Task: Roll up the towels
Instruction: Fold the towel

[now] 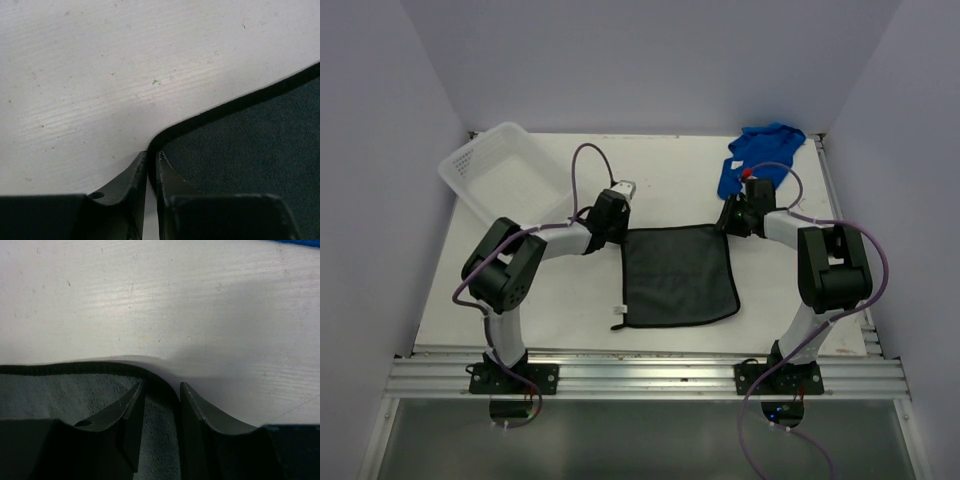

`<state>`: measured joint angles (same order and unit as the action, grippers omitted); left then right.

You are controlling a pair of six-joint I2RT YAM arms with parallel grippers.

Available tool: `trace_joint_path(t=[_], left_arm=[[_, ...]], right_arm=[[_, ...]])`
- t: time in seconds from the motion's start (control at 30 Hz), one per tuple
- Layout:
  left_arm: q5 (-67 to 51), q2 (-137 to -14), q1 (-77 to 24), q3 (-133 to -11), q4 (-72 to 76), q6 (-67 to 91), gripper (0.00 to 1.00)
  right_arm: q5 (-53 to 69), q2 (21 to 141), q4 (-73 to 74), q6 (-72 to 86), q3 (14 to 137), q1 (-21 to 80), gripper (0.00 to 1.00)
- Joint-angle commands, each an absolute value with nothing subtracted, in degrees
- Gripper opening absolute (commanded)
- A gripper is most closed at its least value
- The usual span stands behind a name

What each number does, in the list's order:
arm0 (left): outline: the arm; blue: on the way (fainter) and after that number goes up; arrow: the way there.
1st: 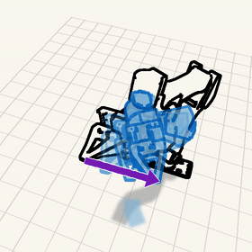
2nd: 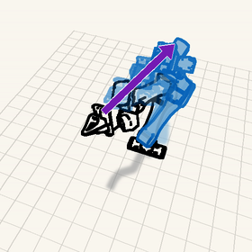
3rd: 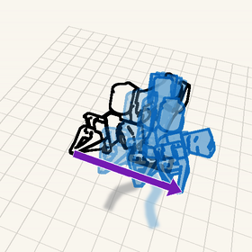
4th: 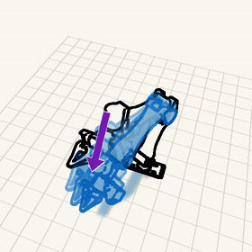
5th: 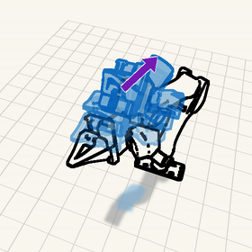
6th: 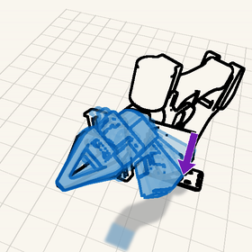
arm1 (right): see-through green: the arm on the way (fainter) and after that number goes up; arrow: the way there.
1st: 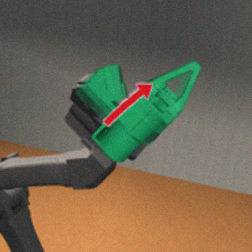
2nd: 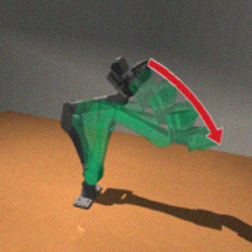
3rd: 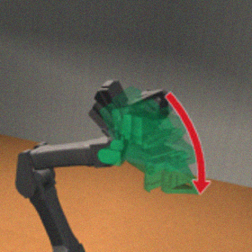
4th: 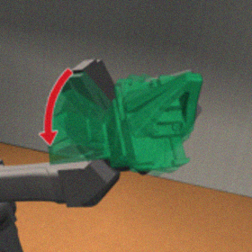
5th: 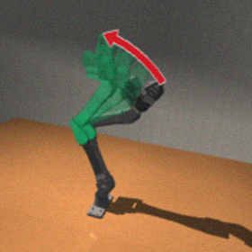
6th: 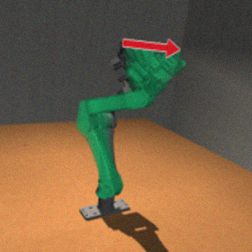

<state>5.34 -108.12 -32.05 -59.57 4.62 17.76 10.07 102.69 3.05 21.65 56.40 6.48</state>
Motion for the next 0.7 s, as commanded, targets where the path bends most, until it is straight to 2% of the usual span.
trace_joint_path(t=[0.0,0.03,0.07,0.2,0.27,0.4,0.47,0.67], left_arm=[[7.89,-110.83,-34.18,-62.22,0.10,15.38,0.12],[8.95,-111.27,-34.54,-62.66,0.09,15.29,0.09],[9.92,-112.05,-34.89,-62.93,-2.26,15.38,0.00],[14.31,-112.59,-34.81,-63.37,-3.87,16.08,0.00],[14.94,-112.06,-34.63,-63.46,-4.04,16.26,0.00],[16.08,-110.92,-33.05,-64.24,-3.95,16.35,0.00],[16.96,-110.31,-32.43,-64.77,-4.13,16.08,0.00],[20.20,-108.37,-29.98,-66.70,-4.22,16.43,0.00]], right_arm=[[7.82,102.39,6.06,19.69,57.92,7.21,0.38],[7.82,102.48,6.15,19.69,58.01,7.38,0.36],[7.74,102.48,6.41,19.60,58.09,7.38,0.36],[8.00,102.74,6.42,19.60,58.62,7.73,0.27],[8.26,103.18,6.85,19.95,59.15,8.34,0.17],[8.35,103.97,8.08,20.04,61.60,11.41,0.09],[7.48,104.67,9.14,20.04,62.92,13.35,0.01],[6.07,106.34,10.89,21.62,70.12,16.17,0.00]])
